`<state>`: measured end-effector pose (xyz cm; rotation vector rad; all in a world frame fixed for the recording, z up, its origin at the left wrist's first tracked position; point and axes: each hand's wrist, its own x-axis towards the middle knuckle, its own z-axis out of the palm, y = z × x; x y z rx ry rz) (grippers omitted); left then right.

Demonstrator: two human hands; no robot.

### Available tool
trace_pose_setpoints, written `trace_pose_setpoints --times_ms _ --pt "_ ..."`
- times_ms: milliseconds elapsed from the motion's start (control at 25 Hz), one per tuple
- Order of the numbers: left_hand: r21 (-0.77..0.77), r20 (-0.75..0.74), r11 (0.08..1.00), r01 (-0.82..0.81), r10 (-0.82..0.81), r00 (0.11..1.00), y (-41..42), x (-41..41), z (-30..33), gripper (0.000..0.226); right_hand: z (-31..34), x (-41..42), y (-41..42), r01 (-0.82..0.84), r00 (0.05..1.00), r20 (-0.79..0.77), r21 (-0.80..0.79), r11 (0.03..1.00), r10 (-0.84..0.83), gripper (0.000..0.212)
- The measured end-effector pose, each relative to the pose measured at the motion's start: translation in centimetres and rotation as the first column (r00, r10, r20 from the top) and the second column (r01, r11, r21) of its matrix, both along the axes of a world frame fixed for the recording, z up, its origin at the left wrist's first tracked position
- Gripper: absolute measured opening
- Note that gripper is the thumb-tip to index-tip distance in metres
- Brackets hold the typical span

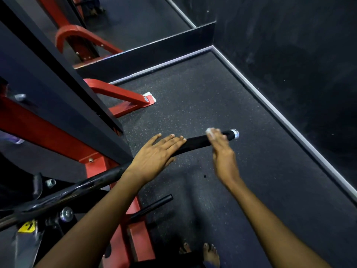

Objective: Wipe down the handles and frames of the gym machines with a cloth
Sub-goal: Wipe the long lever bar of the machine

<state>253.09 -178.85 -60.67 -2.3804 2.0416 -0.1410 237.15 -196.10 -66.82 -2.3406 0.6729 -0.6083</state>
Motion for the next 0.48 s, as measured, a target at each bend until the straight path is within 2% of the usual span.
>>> trace_pose_setpoints --times_ms 40,80,120,160,200,240,280,320,360,400,480 --pt "-0.001 0.013 1.000 -0.001 0.001 1.000 0.0 -0.1 -0.1 0.062 0.1 -0.4 -1.5 0.210 0.978 -0.020 0.175 0.962 -0.210 0.053" --pt "-0.002 0.023 1.000 -0.003 0.003 1.000 0.0 -0.2 -0.2 0.061 0.5 -0.5 -2.1 0.386 0.922 -0.074 0.224 0.895 -0.380 0.047" --pt "-0.004 0.032 1.000 -0.006 0.006 0.999 -0.1 -0.3 -0.4 0.060 0.8 -0.2 -1.5 0.440 0.898 -0.102 0.280 0.854 -0.429 0.044" --pt "-0.006 0.040 1.000 -0.009 0.009 0.999 -0.1 -0.5 -0.4 0.059 1.7 0.4 -0.1 0.372 0.925 -0.065 0.361 0.855 -0.375 0.045" --pt "-0.011 0.048 1.000 -0.009 0.010 0.999 0.0 -0.5 -0.4 0.059 2.1 0.9 2.2 0.224 0.973 -0.012 0.294 0.929 -0.231 0.052" --pt "-0.021 0.054 1.000 -0.007 0.008 0.999 -0.1 -0.6 -0.4 0.059 2.0 1.0 4.5 0.059 0.996 0.051 0.150 0.987 -0.067 0.060" --pt "-0.031 0.057 1.000 -0.002 0.004 0.998 -0.1 -0.5 -0.4 0.060 1.0 0.8 5.4 -0.063 0.996 0.066 -0.017 0.998 0.064 0.066" --pt "-0.034 0.058 0.999 0.001 0.001 0.998 0.0 -0.5 -0.4 0.059 0.8 0.5 4.5 -0.104 0.993 0.040 -0.075 0.992 0.108 0.070" --pt "-0.033 0.062 0.999 0.003 -0.001 0.998 0.0 -0.5 -0.4 0.057 0.4 0.1 2.3 -0.046 0.999 0.011 -0.037 0.998 0.046 0.072" --pt "-0.031 0.069 0.999 0.005 -0.003 0.998 0.0 -0.4 -0.5 0.054 0.1 -0.2 0.3 0.089 0.995 -0.048 0.021 0.996 -0.088 0.070" --pt "-0.034 0.078 0.999 0.005 -0.002 0.997 0.0 -0.3 -0.6 0.050 0.5 -0.6 -2.9 0.361 0.928 -0.161 0.167 0.918 -0.336 0.055"
